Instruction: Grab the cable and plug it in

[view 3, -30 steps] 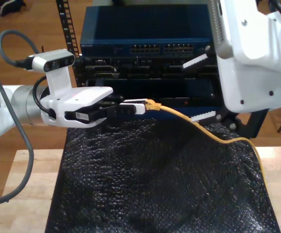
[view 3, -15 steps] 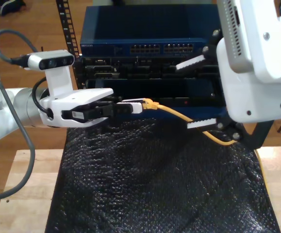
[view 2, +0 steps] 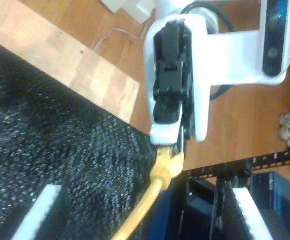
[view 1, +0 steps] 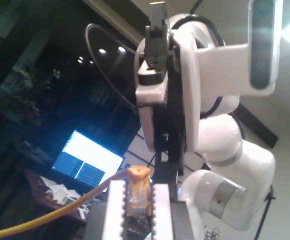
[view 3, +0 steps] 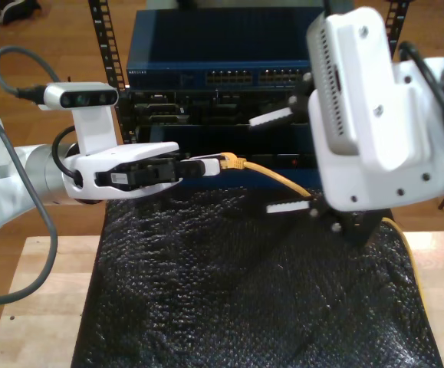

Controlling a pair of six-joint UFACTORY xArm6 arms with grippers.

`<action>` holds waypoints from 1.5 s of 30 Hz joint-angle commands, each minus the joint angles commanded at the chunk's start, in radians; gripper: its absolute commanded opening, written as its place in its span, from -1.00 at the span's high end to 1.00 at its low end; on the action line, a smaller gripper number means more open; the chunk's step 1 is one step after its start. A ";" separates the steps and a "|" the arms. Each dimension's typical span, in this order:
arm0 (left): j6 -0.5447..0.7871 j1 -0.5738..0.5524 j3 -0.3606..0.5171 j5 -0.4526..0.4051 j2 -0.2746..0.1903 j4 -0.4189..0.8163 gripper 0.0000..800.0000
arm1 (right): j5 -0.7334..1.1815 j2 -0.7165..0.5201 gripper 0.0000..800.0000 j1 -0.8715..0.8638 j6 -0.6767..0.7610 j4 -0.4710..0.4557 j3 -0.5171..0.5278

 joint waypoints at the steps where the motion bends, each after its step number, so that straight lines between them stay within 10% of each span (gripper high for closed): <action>1: -0.003 0.000 0.000 0.000 0.003 0.000 0.99 | -0.017 0.000 -0.81 0.006 -0.006 0.002 0.006; 9: -0.011 0.000 0.000 0.020 0.017 0.000 0.99 | -0.071 0.002 -0.78 0.025 -0.018 0.002 0.028; 17: -0.011 0.000 0.002 0.028 0.021 0.000 0.99 | -0.127 0.009 -0.28 0.052 -0.017 0.002 0.037; 45: -0.029 0.000 0.003 0.043 0.032 0.000 0.99 | -0.130 0.038 0.05 0.087 -0.014 0.002 0.038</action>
